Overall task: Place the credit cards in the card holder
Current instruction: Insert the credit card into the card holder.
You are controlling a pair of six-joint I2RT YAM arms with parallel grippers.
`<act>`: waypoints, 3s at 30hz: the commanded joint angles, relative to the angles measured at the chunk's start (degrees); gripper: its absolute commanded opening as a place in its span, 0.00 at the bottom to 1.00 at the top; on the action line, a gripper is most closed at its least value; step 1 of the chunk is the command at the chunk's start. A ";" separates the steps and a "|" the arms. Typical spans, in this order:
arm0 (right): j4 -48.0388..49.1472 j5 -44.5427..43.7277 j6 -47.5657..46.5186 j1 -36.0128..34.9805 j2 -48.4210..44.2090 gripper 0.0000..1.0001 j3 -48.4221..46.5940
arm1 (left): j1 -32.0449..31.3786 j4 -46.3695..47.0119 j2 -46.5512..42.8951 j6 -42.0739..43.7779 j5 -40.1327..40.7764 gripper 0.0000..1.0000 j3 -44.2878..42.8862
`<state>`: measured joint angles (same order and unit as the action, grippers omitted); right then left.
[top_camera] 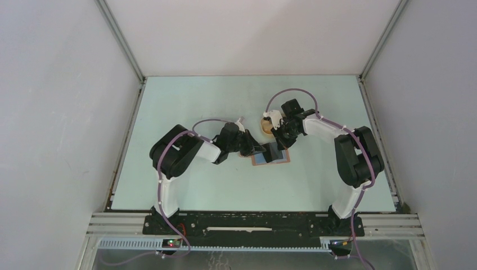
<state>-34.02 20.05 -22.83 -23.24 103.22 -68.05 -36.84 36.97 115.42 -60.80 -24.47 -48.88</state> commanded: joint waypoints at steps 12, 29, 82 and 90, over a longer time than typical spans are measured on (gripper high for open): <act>-1.40 -0.72 -0.55 -1.01 -1.40 0.00 -1.47 | -1.08 -8.85 3.64 2.99 -2.66 0.11 -3.95; -1.70 3.75 -1.70 -0.93 -4.84 0.00 -1.35 | -0.96 -9.51 5.85 3.58 -4.78 0.20 -7.52; 23.16 -16.31 -34.24 -22.78 -8.67 0.03 14.97 | -0.07 -6.26 7.30 3.49 -7.09 0.30 -7.28; 23.12 -17.93 -35.58 -22.81 -7.81 0.03 15.86 | -0.03 -6.24 7.28 3.49 -7.08 0.31 -7.20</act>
<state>-12.75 3.97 -56.75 -45.56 95.04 -53.17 -36.23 35.14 120.38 -59.90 -31.83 -55.31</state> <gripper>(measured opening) 0.032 0.302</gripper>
